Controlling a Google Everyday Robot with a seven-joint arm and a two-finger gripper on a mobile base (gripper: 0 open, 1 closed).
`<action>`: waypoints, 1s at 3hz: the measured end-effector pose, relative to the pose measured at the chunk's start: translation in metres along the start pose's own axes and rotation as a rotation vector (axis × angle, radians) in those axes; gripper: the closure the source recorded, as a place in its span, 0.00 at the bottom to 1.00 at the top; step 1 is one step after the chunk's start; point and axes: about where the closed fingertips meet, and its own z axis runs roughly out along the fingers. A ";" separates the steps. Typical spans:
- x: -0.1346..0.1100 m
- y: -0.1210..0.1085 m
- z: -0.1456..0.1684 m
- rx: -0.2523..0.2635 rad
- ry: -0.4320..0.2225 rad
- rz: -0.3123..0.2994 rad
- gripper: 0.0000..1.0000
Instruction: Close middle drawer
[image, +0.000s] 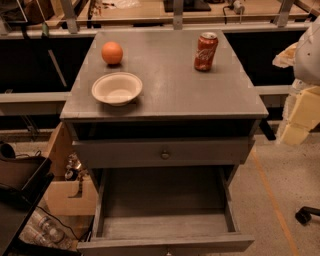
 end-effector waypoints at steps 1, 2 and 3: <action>-0.003 -0.004 -0.007 0.021 0.006 -0.003 0.00; 0.001 -0.006 0.001 0.050 0.043 0.011 0.00; 0.020 0.012 0.024 0.057 0.037 0.018 0.00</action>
Offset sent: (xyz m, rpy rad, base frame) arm 0.0096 -0.0102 -0.0251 -0.1036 -0.0214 -0.0719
